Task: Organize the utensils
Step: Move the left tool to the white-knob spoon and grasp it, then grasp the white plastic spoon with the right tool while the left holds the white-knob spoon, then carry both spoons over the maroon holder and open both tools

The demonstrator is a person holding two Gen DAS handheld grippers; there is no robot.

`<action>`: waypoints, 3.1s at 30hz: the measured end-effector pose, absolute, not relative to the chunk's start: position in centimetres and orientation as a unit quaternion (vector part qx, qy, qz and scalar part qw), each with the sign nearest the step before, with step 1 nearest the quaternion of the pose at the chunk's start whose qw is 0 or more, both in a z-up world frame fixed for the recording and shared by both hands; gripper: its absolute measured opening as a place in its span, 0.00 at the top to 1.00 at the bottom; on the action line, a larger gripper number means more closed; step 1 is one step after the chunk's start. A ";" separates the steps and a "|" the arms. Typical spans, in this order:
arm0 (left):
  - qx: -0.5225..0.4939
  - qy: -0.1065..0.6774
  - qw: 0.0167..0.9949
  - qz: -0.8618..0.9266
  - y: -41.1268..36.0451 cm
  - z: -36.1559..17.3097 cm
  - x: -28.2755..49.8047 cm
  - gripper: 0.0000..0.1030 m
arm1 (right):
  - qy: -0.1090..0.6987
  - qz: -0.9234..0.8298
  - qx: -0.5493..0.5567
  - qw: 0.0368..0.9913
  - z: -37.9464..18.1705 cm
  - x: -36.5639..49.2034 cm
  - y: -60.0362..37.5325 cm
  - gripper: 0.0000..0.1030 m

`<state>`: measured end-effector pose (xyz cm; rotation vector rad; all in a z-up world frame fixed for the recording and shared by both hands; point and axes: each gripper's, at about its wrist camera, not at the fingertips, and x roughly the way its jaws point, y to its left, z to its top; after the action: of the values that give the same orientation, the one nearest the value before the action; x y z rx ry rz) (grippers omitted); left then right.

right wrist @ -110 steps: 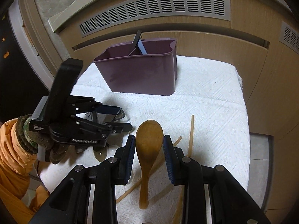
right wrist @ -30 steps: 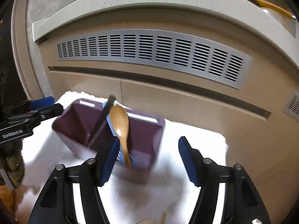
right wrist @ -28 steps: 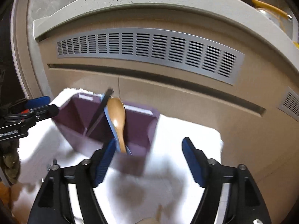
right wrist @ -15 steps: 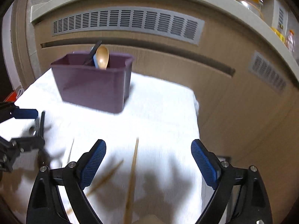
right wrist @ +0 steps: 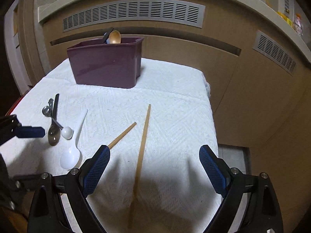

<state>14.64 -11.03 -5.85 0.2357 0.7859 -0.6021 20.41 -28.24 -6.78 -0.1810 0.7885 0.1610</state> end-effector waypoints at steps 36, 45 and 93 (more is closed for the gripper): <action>0.182 0.476 0.800 -0.316 -9.3 -8.4 24.6 0.77 | 0.393 0.105 -0.057 0.912 -7.2 20.0 -28.2 0.11; 0.013 0.336 0.918 -0.211 -2.1 -2.1 21.2 0.78 | 0.401 0.194 -0.076 0.892 -5.8 21.5 -22.2 0.39; -0.094 0.137 0.961 -0.220 0.9 16.7 23.5 0.78 | 0.127 0.216 -0.036 0.967 14.1 24.4 -19.4 0.91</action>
<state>23.50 0.94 16.71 -0.1911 0.2769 -0.4461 24.42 -19.37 14.14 -0.0721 0.2573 0.4361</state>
